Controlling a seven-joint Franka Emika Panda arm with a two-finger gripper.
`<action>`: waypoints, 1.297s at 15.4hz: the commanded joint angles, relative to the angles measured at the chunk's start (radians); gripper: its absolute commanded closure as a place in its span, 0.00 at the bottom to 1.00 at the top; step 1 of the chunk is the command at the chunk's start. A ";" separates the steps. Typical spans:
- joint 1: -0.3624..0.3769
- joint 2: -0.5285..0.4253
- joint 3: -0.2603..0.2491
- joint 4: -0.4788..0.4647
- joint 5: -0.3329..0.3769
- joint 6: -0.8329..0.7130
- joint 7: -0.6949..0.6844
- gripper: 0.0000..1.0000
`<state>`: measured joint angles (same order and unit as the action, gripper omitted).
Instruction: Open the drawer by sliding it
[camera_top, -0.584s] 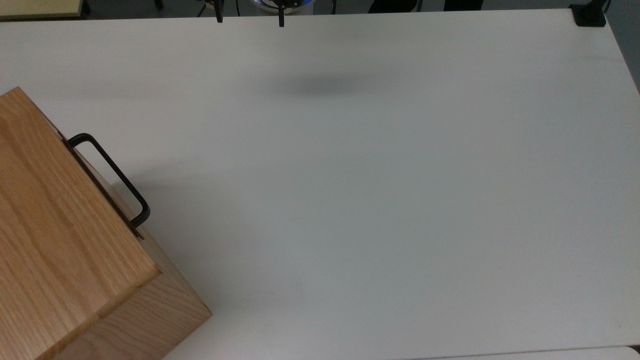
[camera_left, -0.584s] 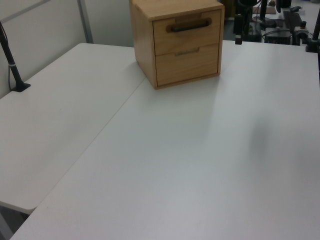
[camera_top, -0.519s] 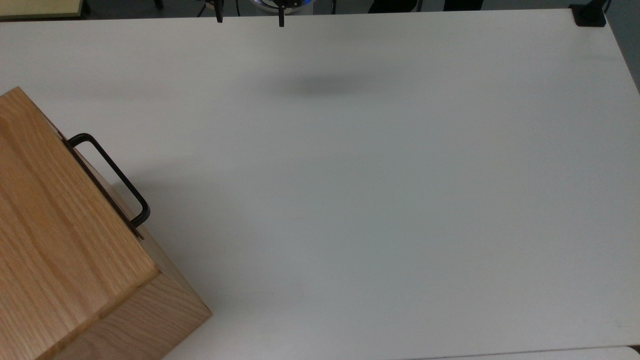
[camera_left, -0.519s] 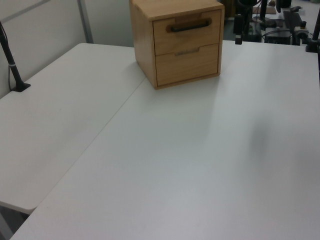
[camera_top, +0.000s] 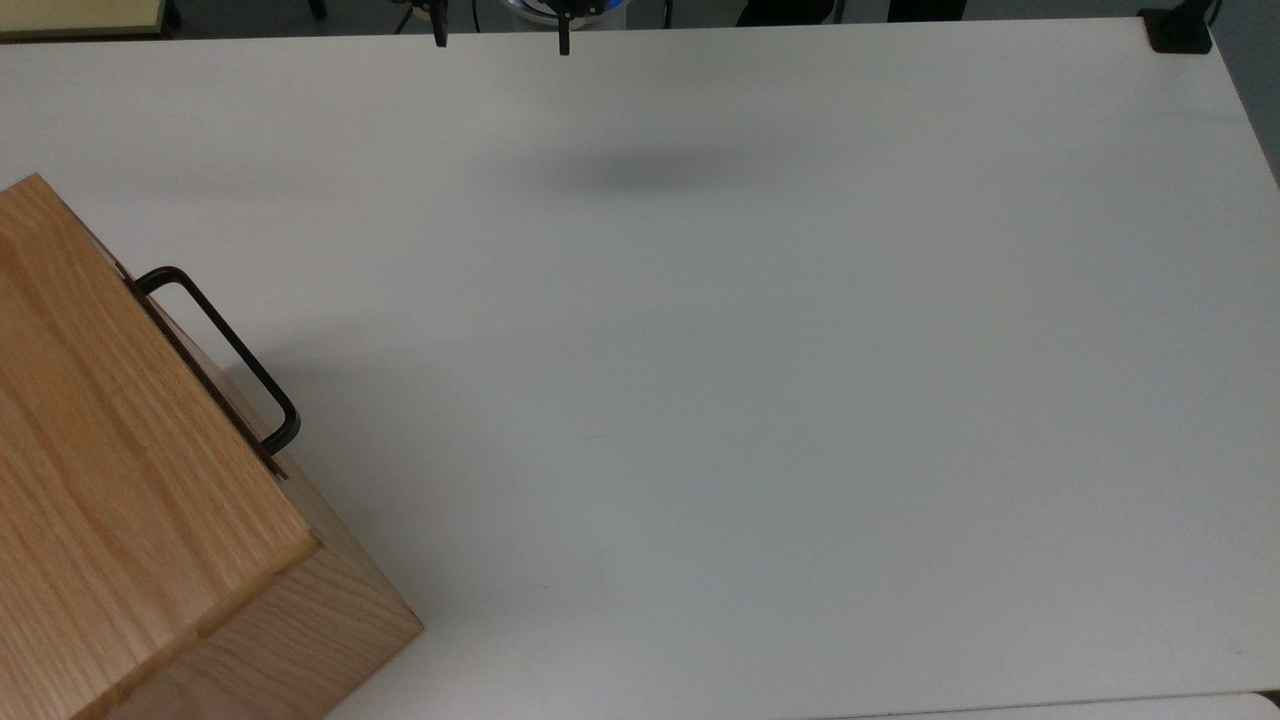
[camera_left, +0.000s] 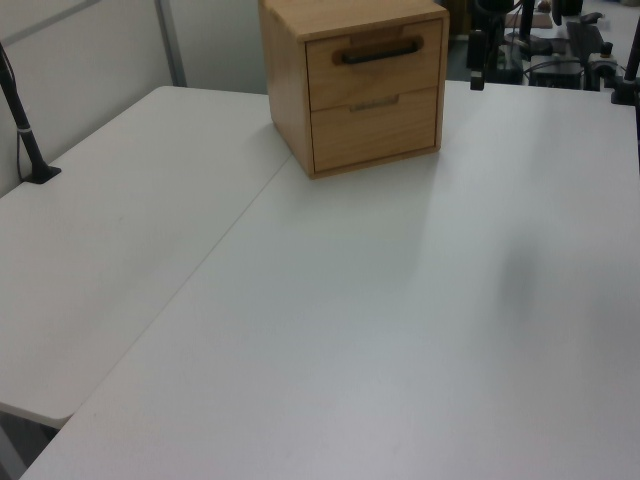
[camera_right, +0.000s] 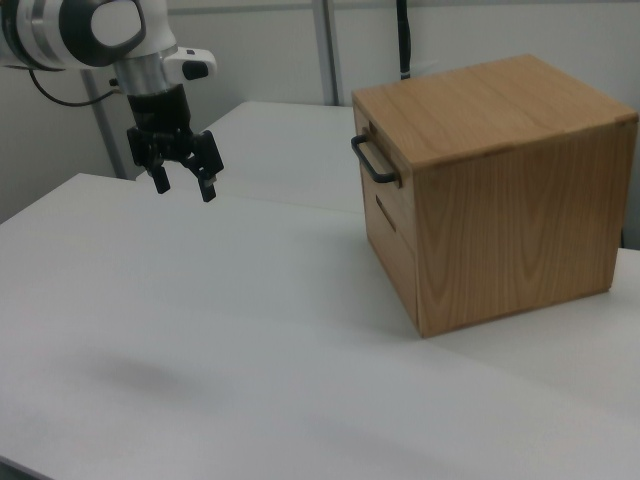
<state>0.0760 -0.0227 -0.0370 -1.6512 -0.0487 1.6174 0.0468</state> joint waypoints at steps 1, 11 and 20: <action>0.016 -0.011 -0.014 -0.013 0.017 -0.004 -0.012 0.00; 0.021 0.056 0.000 0.043 -0.026 0.110 -0.045 0.00; 0.010 0.125 -0.004 0.051 -0.187 0.381 -0.300 0.00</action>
<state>0.0828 0.0776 -0.0302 -1.6122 -0.1835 1.9256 -0.1807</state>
